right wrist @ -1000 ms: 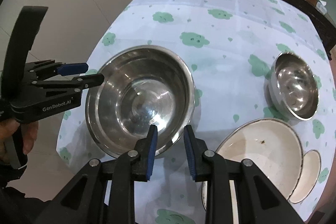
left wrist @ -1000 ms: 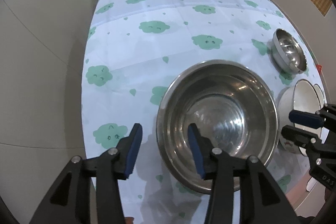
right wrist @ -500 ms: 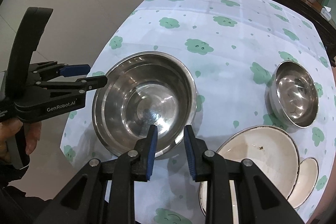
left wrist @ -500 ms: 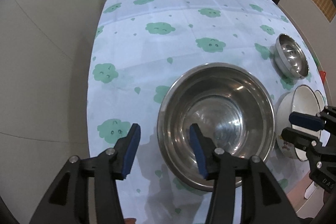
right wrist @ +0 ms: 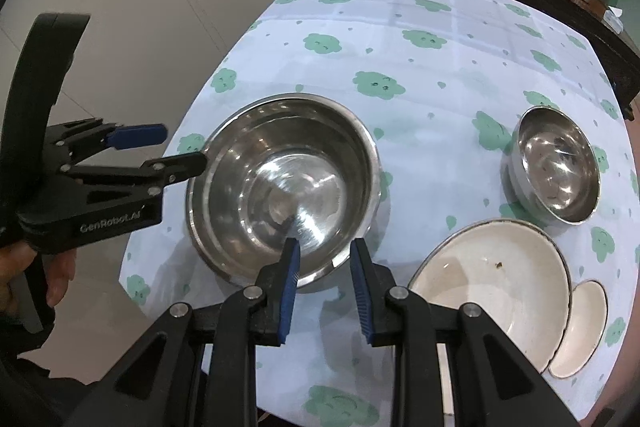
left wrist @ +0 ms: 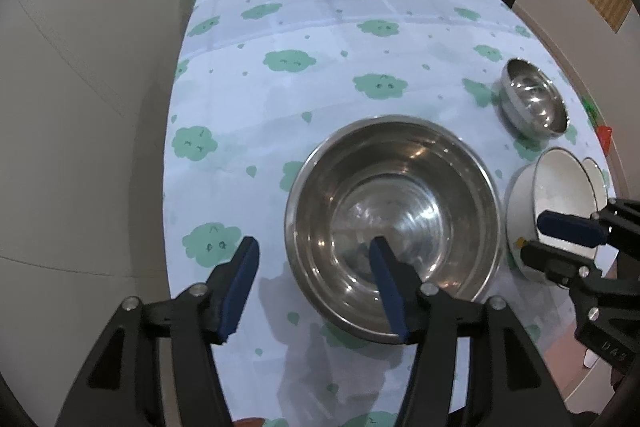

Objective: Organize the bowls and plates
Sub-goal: 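Lower the held steel bowl onto the cloth and open the right gripper, then move both grippers toward the smaller steel bowl beside the white dishes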

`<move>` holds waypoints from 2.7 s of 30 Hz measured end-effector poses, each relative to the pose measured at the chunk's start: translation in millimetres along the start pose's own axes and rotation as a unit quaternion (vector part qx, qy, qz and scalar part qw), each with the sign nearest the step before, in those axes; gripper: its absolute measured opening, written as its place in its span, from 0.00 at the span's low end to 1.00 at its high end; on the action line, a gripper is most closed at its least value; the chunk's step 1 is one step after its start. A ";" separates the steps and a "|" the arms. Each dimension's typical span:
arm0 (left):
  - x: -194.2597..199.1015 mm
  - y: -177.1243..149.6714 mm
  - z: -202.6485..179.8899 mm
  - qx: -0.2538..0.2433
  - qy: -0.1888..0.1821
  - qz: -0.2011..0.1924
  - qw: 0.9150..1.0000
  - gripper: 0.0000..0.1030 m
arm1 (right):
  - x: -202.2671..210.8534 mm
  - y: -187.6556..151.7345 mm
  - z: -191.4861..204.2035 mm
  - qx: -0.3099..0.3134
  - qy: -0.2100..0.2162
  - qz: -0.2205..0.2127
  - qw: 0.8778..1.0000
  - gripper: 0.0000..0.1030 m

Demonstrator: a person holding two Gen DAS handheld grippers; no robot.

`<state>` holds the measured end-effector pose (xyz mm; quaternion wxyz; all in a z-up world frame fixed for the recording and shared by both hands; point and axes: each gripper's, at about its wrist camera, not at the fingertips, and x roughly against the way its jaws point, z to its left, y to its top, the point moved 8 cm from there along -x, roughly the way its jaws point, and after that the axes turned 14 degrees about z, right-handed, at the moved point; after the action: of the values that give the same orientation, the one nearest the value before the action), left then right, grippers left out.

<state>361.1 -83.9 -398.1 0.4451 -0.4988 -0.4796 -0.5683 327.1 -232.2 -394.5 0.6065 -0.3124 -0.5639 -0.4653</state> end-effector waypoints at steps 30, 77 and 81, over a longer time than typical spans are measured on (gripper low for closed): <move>27.4 2.3 16.0 -0.041 -0.010 -0.048 0.998 0.77 | 31.0 -0.2 5.2 -0.075 -0.099 -0.034 0.992 0.41; -7.7 -24.1 53.5 0.023 -0.014 0.032 0.999 0.91 | 31.7 13.2 17.5 -0.060 -0.123 -0.053 0.989 0.41; -5.9 -23.8 51.0 0.024 -0.040 0.026 0.999 0.91 | 32.4 11.7 14.8 -0.065 -0.127 -0.052 0.988 0.41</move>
<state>345.4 -29.9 -404.2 0.4523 -0.5226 -0.4976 -0.5242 329.8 -221.4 -358.7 0.4831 -0.3783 -0.6204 -0.4885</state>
